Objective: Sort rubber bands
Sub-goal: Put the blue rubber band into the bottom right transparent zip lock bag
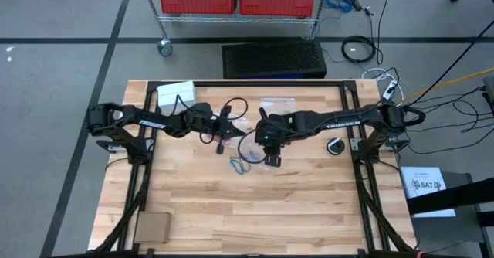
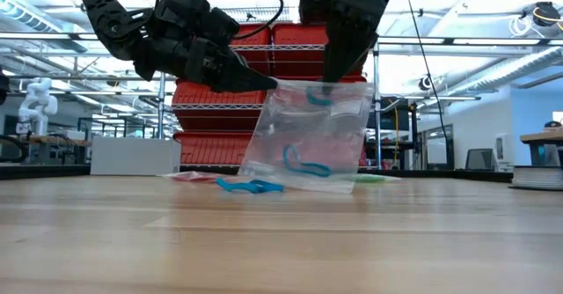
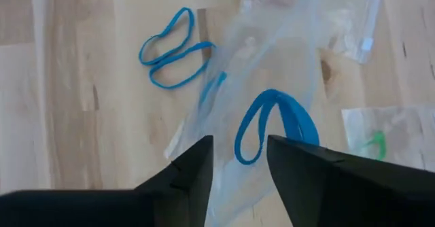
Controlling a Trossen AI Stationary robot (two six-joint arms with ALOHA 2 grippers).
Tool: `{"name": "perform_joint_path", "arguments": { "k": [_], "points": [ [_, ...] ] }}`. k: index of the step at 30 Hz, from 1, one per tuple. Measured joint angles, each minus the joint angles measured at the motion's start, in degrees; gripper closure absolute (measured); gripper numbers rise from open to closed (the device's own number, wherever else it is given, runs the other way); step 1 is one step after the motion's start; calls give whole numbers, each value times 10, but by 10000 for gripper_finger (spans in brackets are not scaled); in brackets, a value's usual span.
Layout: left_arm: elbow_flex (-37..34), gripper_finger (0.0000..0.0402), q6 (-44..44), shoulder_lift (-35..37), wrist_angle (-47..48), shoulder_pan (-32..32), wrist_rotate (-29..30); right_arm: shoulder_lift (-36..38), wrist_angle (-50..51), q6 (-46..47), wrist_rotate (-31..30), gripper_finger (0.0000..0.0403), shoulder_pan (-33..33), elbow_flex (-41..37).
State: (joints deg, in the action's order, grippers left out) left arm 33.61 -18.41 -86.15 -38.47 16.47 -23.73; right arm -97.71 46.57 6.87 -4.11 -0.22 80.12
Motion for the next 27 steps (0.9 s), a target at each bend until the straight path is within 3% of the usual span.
{"name": "perform_joint_path", "arguments": {
  "k": [9,18,22,27],
  "points": [
    [0,401,0,0,-1,0,28,0,24,0,-3,268,29,37],
    [0,401,0,0,2,0,28,2,171,54,-65,268,42,112],
    [0,401,0,0,3,0,28,16,203,90,-64,268,43,74],
    [0,401,0,0,2,0,28,76,174,122,-64,268,43,-23]
  ]
}}
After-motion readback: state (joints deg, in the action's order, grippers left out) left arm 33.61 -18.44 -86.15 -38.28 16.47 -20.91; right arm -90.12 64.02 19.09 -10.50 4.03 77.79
